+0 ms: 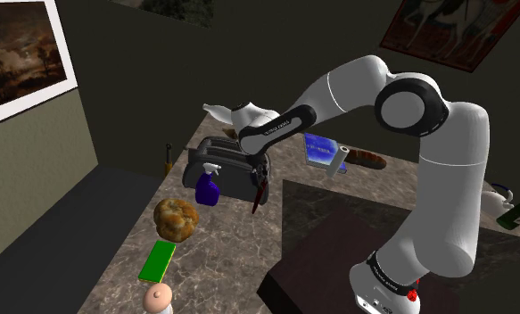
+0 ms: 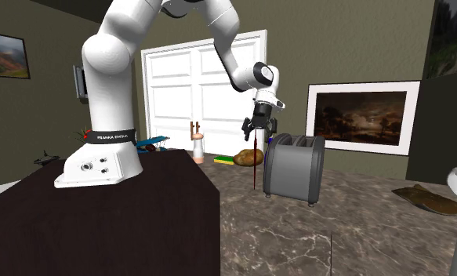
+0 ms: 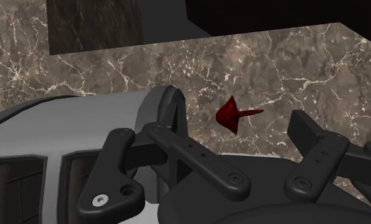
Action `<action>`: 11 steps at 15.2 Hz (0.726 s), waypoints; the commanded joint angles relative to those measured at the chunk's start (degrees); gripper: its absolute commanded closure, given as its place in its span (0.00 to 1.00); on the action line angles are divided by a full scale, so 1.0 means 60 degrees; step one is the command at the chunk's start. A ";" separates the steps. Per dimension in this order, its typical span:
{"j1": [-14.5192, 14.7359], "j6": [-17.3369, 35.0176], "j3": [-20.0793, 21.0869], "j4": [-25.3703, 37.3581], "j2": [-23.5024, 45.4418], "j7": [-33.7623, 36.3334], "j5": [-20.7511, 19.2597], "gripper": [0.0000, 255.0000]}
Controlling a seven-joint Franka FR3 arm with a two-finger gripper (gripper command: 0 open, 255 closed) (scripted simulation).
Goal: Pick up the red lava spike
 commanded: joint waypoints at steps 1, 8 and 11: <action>0.0002 0.0039 0.0000 0.0019 0.0056 0.0010 -0.0002 1.00; 0.0002 0.0043 0.0000 0.0024 0.0065 0.0012 -0.0003 1.00; 0.0003 -0.0030 0.0003 -0.0035 -0.0068 -0.0002 0.0003 1.00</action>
